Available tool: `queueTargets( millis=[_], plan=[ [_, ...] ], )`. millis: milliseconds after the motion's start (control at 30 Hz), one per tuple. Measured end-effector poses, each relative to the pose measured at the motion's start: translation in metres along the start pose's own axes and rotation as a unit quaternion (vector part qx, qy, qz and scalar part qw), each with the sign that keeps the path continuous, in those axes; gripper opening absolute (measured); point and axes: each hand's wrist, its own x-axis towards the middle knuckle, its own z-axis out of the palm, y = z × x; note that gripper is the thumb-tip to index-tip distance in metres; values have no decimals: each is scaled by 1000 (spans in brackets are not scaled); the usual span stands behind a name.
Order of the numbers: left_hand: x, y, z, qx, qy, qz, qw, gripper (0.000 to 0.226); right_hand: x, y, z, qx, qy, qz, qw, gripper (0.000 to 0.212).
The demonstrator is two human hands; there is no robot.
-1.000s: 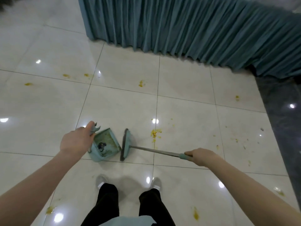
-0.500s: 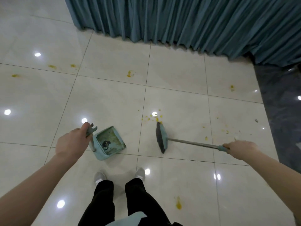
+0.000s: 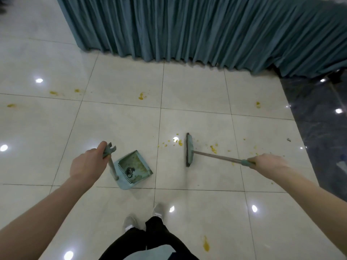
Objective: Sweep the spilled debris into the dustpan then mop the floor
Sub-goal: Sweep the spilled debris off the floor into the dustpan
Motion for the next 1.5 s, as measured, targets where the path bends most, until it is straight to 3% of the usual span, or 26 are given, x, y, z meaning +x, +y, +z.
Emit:
queueTargets(
  millis=[300,567,933,1100,1267,1500],
  plan=[
    [43,-6,-34,26,24,3,999,15,52,-133,-61,49,49,-95,993,28],
    [129,-25,-38,44,17,26,999,15,118,-208,-114,13,27,-89,996,31],
    [292,-12,-59,23,-29,108,993,22,123,-72,-114,-3,-102,92,991,31],
    [341,11,-58,14,-32,152,988,26,133,-75,-124,-34,-129,154,979,31],
    [378,45,-55,4,-29,194,981,24,126,-53,-123,41,-131,230,963,28],
    [416,111,-59,0,-19,255,967,25,130,-20,-123,91,-106,207,968,22]
  ],
)
